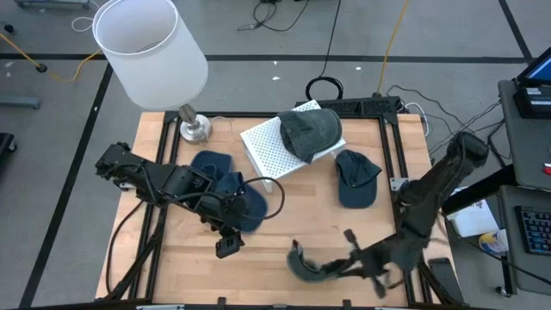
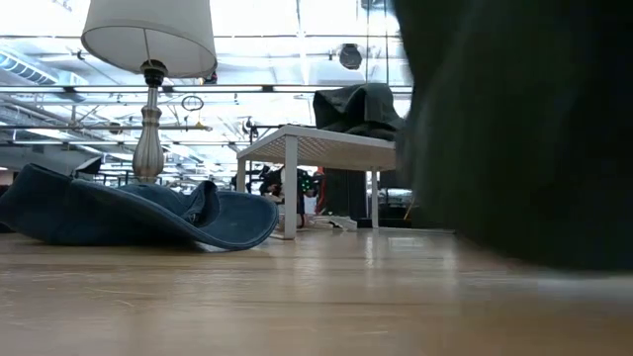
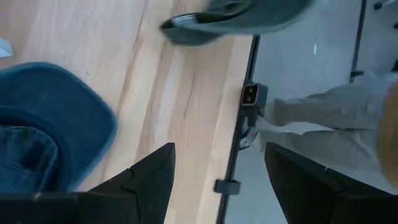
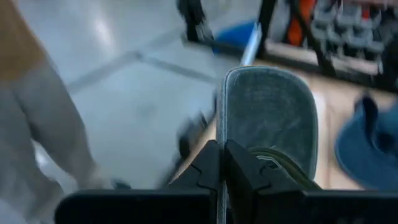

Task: Pick & Place hat
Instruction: Stack the green cap on top of the other green caps on the shelf

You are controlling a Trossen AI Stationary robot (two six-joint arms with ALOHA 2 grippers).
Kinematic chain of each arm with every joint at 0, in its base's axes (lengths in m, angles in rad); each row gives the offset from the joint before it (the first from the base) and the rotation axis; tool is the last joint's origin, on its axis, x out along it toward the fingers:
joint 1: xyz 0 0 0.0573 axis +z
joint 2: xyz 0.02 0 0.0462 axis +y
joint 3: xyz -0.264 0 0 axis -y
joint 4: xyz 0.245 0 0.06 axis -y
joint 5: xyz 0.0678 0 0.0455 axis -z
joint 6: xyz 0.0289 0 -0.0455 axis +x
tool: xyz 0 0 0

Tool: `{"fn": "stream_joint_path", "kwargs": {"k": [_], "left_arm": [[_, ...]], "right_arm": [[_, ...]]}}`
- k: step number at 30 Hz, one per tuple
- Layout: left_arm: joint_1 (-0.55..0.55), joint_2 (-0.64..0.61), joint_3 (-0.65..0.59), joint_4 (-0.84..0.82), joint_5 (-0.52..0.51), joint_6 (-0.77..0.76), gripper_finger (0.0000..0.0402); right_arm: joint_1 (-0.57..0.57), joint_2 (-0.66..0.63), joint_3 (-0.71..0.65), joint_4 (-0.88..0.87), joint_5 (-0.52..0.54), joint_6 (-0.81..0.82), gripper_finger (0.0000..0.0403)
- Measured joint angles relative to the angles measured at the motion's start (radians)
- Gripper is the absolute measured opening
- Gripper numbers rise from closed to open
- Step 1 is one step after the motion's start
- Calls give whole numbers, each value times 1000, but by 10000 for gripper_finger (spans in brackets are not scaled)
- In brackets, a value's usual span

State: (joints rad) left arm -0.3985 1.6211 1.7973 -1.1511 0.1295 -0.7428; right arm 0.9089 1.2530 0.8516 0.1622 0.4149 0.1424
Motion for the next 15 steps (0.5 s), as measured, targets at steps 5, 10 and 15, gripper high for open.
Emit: {"fn": "stream_joint_path", "kwargs": {"k": [5,10,15], "left_arm": [[0,0,0,20,0,-39,253],[0,0,0,69,-1,-71,253],[-7,-2,0,129,-104,-28,253]], "right_arm": [[32,-138,0,98,1,-59,5],[37,-237,0,222,0,-189,4],[36,-297,0,377,-29,-354,4]]}}
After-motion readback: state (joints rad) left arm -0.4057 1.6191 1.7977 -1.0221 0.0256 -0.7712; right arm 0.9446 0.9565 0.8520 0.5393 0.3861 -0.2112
